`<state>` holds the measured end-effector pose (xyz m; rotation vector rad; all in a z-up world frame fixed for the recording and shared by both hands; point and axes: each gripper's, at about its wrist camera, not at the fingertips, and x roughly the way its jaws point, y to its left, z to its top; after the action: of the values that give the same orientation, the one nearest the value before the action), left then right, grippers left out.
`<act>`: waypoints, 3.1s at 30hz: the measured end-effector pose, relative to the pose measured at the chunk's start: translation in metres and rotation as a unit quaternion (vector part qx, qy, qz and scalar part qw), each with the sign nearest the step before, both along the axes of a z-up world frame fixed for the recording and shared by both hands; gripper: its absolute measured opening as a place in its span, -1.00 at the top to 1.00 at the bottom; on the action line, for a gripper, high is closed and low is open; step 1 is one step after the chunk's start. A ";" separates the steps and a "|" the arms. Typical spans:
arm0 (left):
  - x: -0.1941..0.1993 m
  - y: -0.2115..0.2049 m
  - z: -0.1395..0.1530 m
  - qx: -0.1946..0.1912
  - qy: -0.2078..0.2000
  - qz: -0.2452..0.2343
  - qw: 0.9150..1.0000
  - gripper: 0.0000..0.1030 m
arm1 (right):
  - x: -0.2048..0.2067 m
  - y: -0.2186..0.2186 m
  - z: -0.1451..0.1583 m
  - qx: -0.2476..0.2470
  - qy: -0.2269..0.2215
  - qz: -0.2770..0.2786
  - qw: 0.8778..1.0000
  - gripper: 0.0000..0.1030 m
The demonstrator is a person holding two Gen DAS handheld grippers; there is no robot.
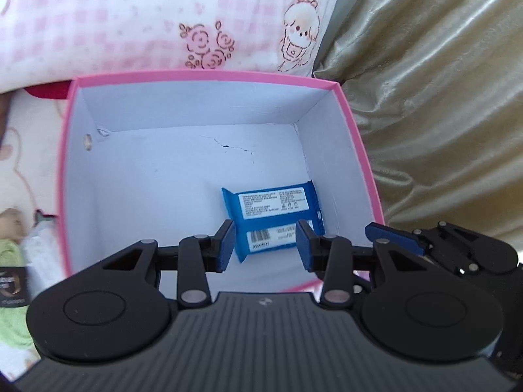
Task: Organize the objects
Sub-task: 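Open the left tool to release the pack and lift away, then move the left tool down to the white soap bar, then close the left tool on the white soap bar and lift it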
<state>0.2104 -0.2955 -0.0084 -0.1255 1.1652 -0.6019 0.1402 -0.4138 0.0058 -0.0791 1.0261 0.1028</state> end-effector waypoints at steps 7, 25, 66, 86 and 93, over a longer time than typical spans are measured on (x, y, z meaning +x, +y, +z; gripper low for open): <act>-0.045 0.045 0.051 0.025 -0.028 -0.013 0.999 0.21 | -0.052 0.032 0.047 0.006 -0.037 0.071 0.997 -0.42; -0.137 0.173 0.086 0.082 -0.003 0.017 0.996 -0.02 | -0.126 0.143 0.081 0.046 -0.061 0.268 0.961 -0.70; -0.143 0.317 -0.124 -0.026 0.034 0.108 0.993 -0.17 | -0.078 0.244 -0.090 0.020 -0.042 0.395 0.918 -0.73; -0.122 0.309 -0.158 -0.114 0.043 0.206 0.971 0.51 | -0.057 0.252 -0.129 0.066 -0.027 0.316 0.946 -0.63; -0.134 0.298 -0.137 -0.120 0.032 0.182 0.976 0.52 | -0.078 0.246 -0.107 0.044 -0.044 0.300 0.952 -0.62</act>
<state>0.0769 0.0029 -0.1459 -0.5560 1.0932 -0.4130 0.0626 -0.1681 -0.1009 -0.3115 0.8781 0.6938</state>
